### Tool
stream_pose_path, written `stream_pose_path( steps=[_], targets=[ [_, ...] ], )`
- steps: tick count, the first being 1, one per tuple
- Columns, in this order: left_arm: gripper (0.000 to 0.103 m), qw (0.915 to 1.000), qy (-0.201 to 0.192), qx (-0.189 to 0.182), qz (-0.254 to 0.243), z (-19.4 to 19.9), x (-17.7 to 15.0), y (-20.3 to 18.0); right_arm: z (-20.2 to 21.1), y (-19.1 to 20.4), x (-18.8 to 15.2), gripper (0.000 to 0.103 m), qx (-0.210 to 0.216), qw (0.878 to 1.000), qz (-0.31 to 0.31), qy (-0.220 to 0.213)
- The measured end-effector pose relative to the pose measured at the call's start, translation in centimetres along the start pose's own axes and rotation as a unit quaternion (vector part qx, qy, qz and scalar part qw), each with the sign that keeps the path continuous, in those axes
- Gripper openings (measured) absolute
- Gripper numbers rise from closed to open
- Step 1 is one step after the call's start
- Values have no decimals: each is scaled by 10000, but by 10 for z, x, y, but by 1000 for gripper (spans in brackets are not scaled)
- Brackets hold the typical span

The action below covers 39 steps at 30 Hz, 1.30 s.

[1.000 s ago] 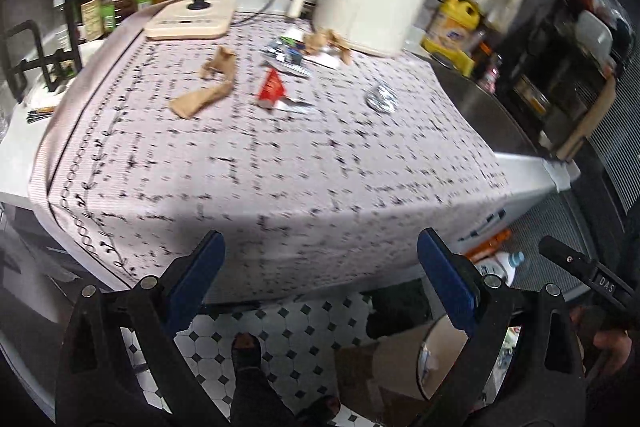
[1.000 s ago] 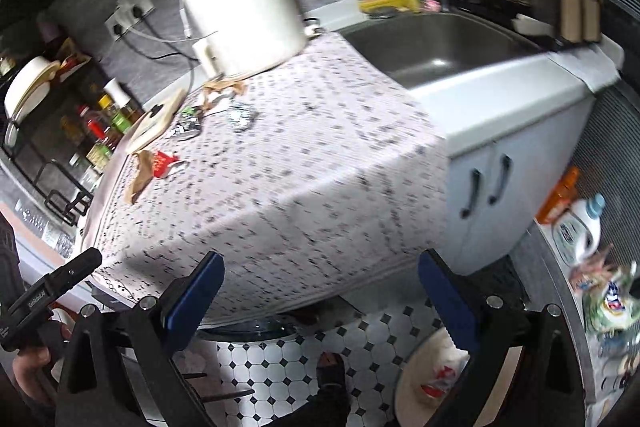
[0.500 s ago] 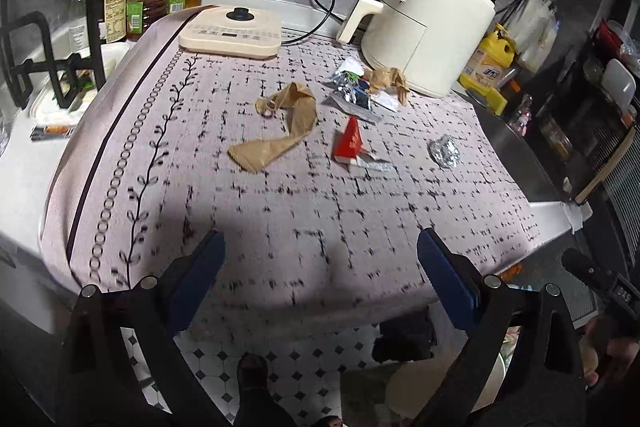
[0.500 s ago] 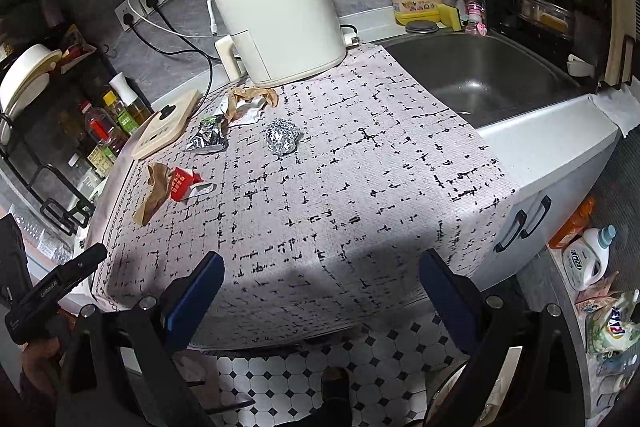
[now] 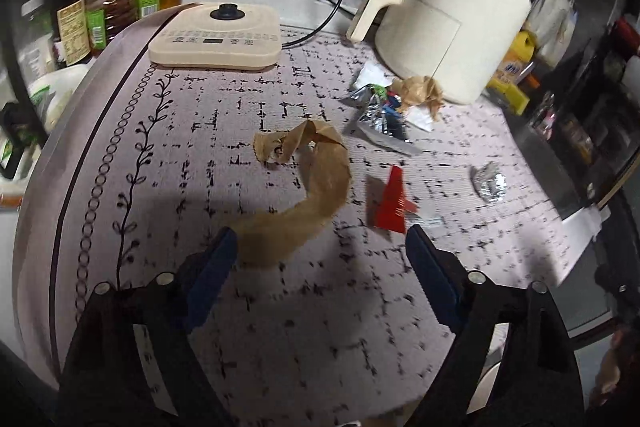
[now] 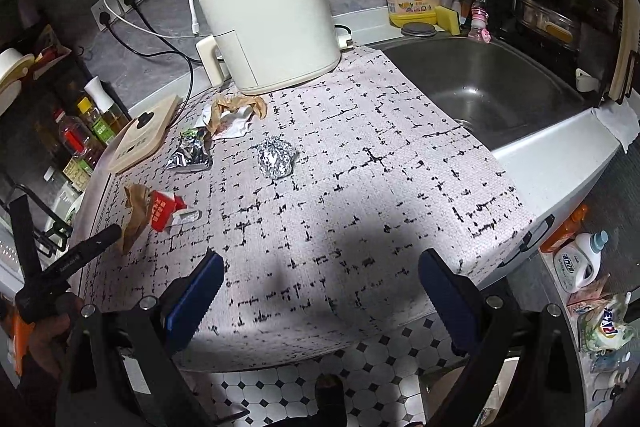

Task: Collect trash
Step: 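Grasp the foil ball with the right tool while the left tool grasps the brown paper strip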

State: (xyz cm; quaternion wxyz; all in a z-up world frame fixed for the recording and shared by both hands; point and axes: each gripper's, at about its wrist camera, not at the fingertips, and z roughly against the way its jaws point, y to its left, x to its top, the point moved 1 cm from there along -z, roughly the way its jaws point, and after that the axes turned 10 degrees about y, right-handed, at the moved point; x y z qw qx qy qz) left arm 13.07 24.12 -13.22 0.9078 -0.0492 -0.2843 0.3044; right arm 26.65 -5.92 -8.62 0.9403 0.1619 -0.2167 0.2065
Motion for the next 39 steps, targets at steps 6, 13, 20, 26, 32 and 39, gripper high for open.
stream_pose_path(
  steps=[6, 13, 20, 26, 32, 39],
  targets=[
    [48, 9995, 272, 2, -168, -25, 23, 6, -22, 13, 23, 95, -64, 9999, -78, 29],
    [4, 9987, 415, -36, -298, -23, 35, 19, -56, 38, 56, 95, -26, 10000, 18, 31],
    [3, 9995, 232, -30, -226, -1, 39, 38, -101, 59, 88, 95, 35, 9999, 70, 118],
    [3, 9999, 115, 64, 6, 17, 32, 60, -135, 72, 98, 95, -105, 9993, 201, 283],
    [3, 9997, -34, 145, 168, 33, 23, 67, -150, 81, 99, 39, -95, 9960, 594, 654],
    [3, 9993, -183, 157, 278, 51, 7, 53, -116, 77, 83, 38, 88, 9962, 767, 414]
  ],
)
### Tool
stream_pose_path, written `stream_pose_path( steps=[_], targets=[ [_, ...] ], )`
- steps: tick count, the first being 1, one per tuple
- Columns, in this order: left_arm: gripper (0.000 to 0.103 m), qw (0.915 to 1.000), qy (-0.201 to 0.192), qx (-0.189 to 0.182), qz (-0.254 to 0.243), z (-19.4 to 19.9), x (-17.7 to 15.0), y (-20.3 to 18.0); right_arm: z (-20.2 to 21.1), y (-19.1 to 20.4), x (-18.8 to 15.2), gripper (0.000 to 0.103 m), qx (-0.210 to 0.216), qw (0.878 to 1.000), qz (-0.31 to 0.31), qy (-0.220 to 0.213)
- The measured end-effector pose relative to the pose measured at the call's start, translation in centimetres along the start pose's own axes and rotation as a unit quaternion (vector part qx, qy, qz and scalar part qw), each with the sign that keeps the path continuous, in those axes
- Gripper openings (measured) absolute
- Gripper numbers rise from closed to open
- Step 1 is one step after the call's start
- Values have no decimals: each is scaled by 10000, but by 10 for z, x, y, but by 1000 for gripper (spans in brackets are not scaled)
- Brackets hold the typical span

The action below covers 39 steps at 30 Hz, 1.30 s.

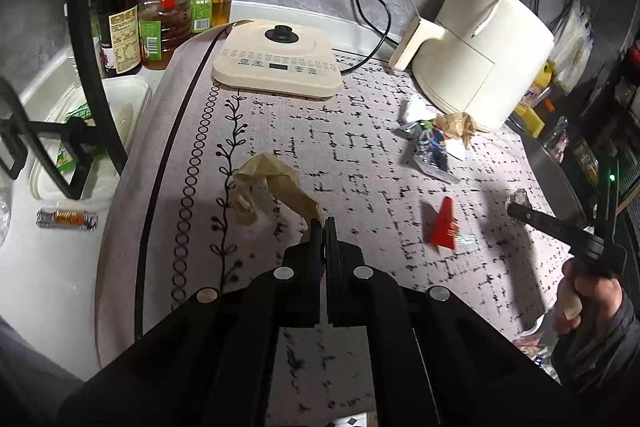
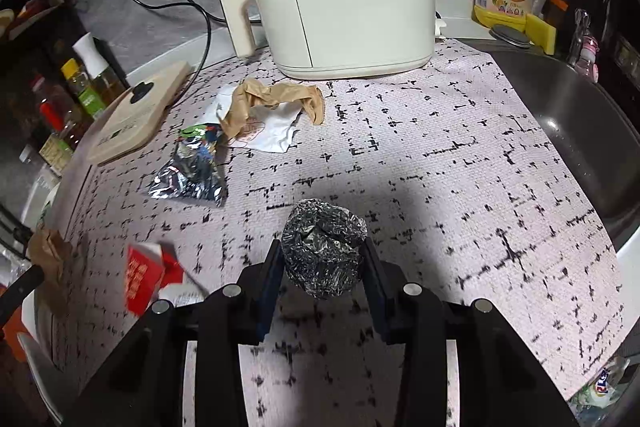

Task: Collect trash
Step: 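Carry both items over the bin and open the right tool to drop the foil ball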

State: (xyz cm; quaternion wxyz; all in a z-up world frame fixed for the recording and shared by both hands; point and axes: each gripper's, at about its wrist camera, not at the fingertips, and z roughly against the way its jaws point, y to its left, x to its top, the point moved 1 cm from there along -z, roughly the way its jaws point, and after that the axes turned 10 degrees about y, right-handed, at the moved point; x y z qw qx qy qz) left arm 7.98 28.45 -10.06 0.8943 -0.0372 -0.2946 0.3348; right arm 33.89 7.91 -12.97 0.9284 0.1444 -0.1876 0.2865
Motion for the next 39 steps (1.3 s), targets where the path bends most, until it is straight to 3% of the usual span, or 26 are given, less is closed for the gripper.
stream_pose_path(
  steps=[10, 23, 33, 39],
  targets=[
    [3, 9996, -170, -79, -188, 24, -23, -50, 52, -30, -49, 38, 187, 9998, 60, -48],
    [3, 9976, -106, -322, -599, 36, -67, -135, 111, -94, -107, 38, 210, 9996, -106, -144],
    [3, 9931, 157, -651, -966, 29, -113, -199, 132, -152, -167, 38, 29, 9988, -484, -17],
    [3, 9837, 487, -995, -1418, 10, -143, -251, 148, -190, -209, 38, -192, 9964, -824, 41]
  ],
)
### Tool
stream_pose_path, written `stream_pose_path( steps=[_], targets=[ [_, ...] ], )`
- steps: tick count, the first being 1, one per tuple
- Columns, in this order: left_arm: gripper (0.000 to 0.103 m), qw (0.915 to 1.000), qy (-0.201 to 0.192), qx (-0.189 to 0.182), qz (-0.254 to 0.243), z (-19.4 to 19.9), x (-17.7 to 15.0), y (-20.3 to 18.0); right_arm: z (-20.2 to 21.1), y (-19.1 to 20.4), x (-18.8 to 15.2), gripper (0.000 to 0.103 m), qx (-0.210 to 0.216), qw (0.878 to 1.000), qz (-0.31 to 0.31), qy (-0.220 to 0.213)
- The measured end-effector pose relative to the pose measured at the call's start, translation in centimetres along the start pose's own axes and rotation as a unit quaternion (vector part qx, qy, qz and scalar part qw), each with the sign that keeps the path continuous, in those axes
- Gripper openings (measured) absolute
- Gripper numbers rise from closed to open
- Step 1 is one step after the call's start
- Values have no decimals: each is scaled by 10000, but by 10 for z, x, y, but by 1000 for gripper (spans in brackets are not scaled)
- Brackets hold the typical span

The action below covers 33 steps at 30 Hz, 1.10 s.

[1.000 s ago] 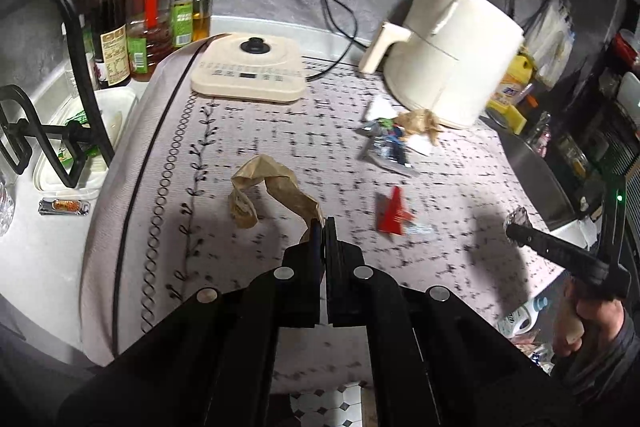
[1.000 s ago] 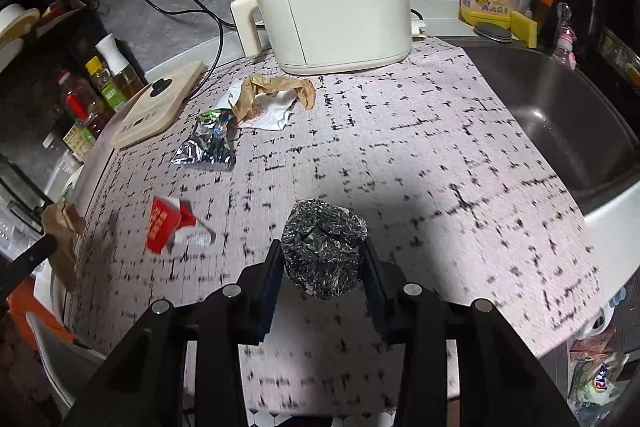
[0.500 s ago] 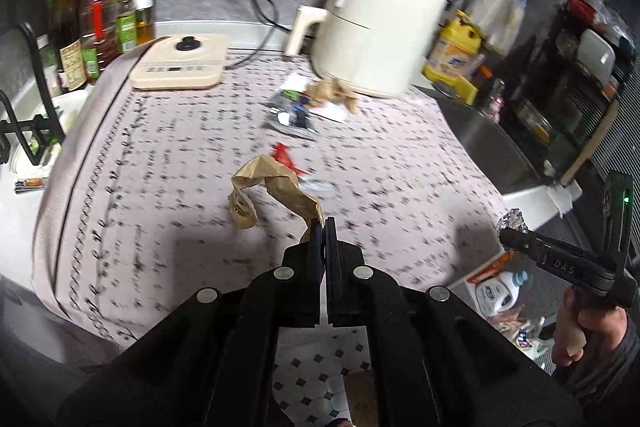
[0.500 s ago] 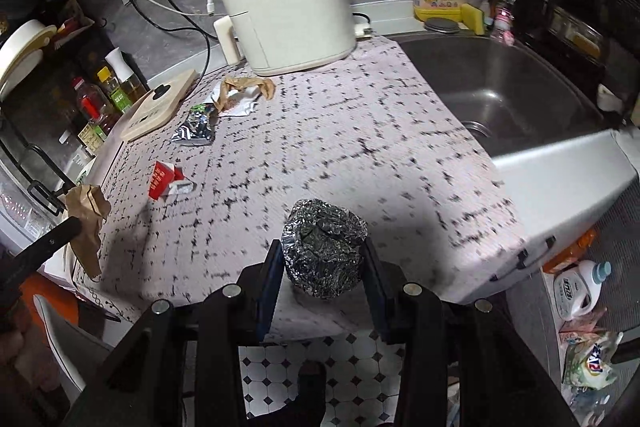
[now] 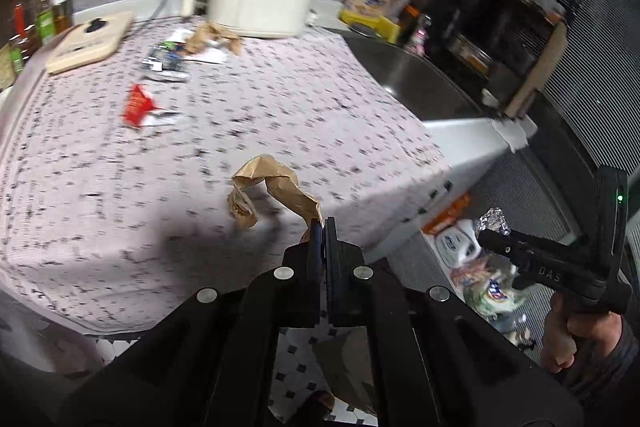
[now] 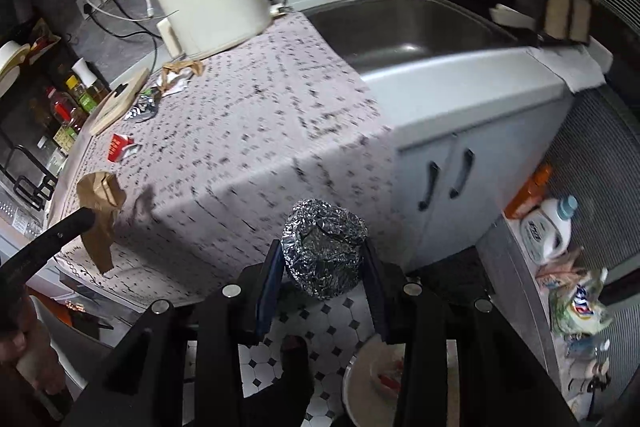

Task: Collect trash
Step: 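Carry both items over the bin and open the right tool to drop the foil ball, then open the left tool over the bin to drop the brown paper strip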

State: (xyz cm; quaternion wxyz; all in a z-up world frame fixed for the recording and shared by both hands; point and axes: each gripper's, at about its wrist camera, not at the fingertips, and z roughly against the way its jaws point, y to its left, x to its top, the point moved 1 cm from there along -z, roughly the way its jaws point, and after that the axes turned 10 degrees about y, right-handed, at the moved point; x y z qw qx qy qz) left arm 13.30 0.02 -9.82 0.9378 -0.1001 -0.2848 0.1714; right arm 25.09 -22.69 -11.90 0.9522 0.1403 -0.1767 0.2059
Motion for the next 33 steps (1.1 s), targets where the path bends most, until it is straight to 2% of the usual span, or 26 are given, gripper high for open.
stream_pose_path(
  steps=[7, 12, 15, 16, 17, 18, 27, 33],
  targets=[
    [3, 9973, 302, -462, -489, -37, -15, -64, 15, -63, -48, 38, -267, 9981, -550, 114],
    [3, 9934, 538, -717, -717, -57, -31, -96, 20, -98, -77, 38, -394, 9948, -914, 224],
    [3, 9908, 709, -789, -842, -67, -43, -110, 20, -112, -92, 40, -321, 9929, -1107, 292],
    [3, 9900, 760, -808, -867, -70, -46, -112, 19, -116, -97, 45, -265, 9921, -1190, 309],
    [3, 9891, 824, -828, -893, -74, -49, -115, 17, -121, -102, 62, -157, 9908, -1298, 348],
    [3, 9883, 882, -846, -918, -77, -53, -117, 18, -125, -107, 66, -102, 9898, -1375, 350],
    [3, 9765, 1365, -1102, -1249, -103, -82, -148, 30, -158, -139, 65, -298, 9804, -1926, 292],
    [3, 9619, 1795, -1346, -1565, -123, -102, -177, 46, -184, -164, 65, -476, 9724, -2276, 200]
  ],
)
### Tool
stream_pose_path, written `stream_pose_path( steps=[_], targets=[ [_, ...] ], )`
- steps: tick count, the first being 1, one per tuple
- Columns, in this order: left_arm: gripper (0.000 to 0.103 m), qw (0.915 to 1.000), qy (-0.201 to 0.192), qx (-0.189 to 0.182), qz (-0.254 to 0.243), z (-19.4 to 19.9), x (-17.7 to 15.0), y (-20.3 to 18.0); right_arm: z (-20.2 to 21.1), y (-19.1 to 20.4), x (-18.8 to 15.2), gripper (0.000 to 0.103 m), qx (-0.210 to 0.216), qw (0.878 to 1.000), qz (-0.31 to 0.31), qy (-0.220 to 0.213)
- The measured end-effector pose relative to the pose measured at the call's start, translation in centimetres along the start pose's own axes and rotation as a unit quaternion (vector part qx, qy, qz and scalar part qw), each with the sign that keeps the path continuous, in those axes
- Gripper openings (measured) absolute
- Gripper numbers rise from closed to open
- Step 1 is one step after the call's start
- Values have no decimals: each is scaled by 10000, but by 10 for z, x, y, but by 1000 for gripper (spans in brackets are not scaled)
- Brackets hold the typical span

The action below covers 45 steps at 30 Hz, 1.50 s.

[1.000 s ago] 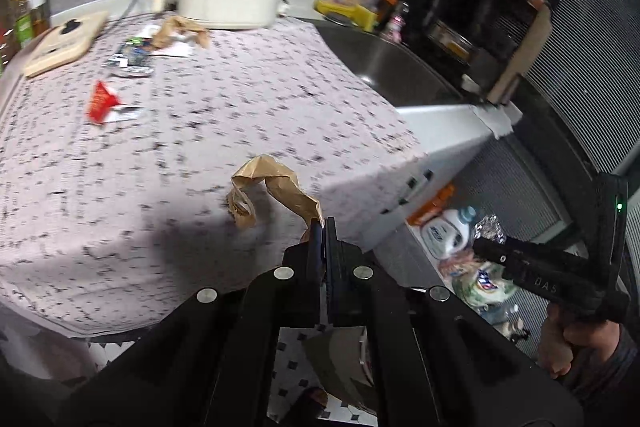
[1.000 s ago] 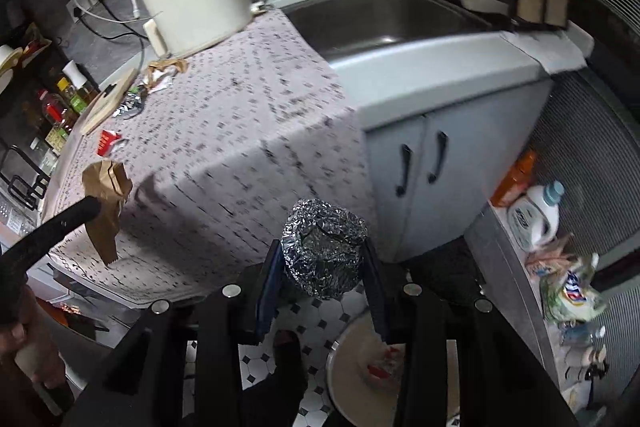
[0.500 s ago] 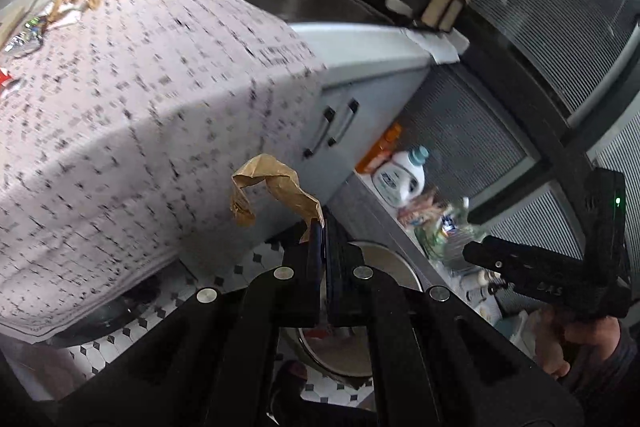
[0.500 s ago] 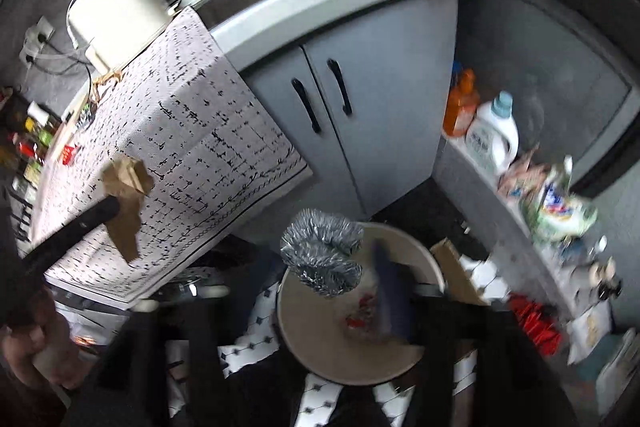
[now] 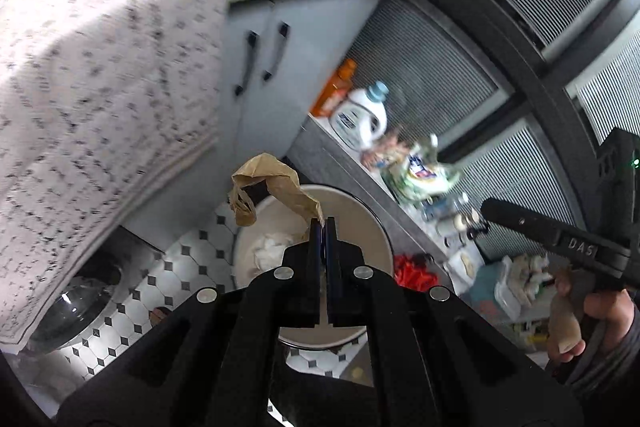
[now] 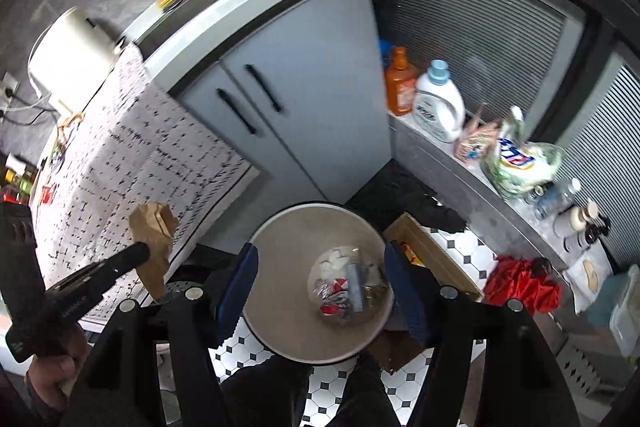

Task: Collect trash
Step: 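Open the left tool over the bin to drop the brown paper strip, then bring both tools back up over the counter trash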

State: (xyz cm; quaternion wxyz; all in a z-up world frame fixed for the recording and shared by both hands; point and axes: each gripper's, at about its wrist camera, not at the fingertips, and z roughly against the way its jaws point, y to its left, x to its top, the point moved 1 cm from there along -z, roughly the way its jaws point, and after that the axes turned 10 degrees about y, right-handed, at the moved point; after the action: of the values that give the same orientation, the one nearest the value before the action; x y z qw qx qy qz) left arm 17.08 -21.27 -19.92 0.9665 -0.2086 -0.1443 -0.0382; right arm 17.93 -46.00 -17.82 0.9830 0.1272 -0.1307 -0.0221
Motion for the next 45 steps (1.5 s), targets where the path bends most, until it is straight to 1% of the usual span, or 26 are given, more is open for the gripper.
stream_pose_path(
  steps=[3, 6, 7, 8, 10, 11, 12, 14, 18, 19, 20, 21, 22, 25, 29, 30, 35, 41, 45],
  targets=[
    [3, 9996, 192, -121, -147, -14, 0, -14, 6, -15, -5, 65, -66, 9999, -141, -38],
    [4, 9986, 437, -259, -119, -29, -1, -21, 11, -27, -11, 65, -110, 9996, -255, -95],
    [7, 9982, 509, -314, -91, -33, -2, -22, 13, -30, -13, 65, -123, 9994, -288, -113],
    [12, 9979, 544, -342, -73, -34, -2, -22, 14, -33, -14, 65, -127, 9993, -314, -125],
    [48, 9979, 529, -360, -42, -35, -4, -22, 15, -36, -16, 65, -124, 9992, -350, -128],
    [53, 9983, 468, -349, -44, -33, -4, -21, 15, -38, -17, 65, -113, 9992, -364, -126],
    [55, 9985, 414, -342, -53, -30, -5, -21, 15, -38, -18, 65, -94, 9992, -378, -120],
    [56, 9985, 396, -378, -48, -27, -4, -20, 15, -38, -19, 66, -46, 9992, -375, -107],
    [58, 9994, 294, -191, 75, -17, -1, -12, 16, -30, -16, 68, 18, 9995, -283, -147],
    [59, 9995, 237, -159, 123, -12, 0, -9, 16, -27, -14, 68, 44, 9996, -253, -152],
    [61, 9996, 189, -124, 152, -7, 0, -5, 15, -23, -13, 70, 67, 9996, -218, -153],
    [64, 9998, 99, -56, 188, 0, 0, -1, 16, -20, -12, 74, 81, 9997, -190, -158],
    [67, 9998, 42, -16, 209, 4, 0, 2, 16, -16, -10, 76, 89, 9997, -146, -172],
    [71, 9991, -170, 140, 358, 24, 0, 17, 14, -2, -6, 80, 136, 9998, 3, -177],
    [77, 9965, -456, 332, 612, 52, -1, 42, 9, 24, 2, 89, 199, 9994, 208, -169],
    [79, 9955, -529, 384, 684, 59, -2, 50, 8, 30, 4, 91, 216, 9993, 267, -177],
    [86, 9886, -869, 649, 1048, 95, -6, 85, 0, 73, 17, 95, 348, 9975, 581, -188],
    [86, 9764, -1318, 934, 1434, 144, -11, 133, -5, 134, 36, 95, 507, 9936, 973, -277],
    [86, 9680, -1528, 1109, 1651, 170, -15, 163, -5, 177, 47, 95, 621, 9899, 1228, -353]
  ],
)
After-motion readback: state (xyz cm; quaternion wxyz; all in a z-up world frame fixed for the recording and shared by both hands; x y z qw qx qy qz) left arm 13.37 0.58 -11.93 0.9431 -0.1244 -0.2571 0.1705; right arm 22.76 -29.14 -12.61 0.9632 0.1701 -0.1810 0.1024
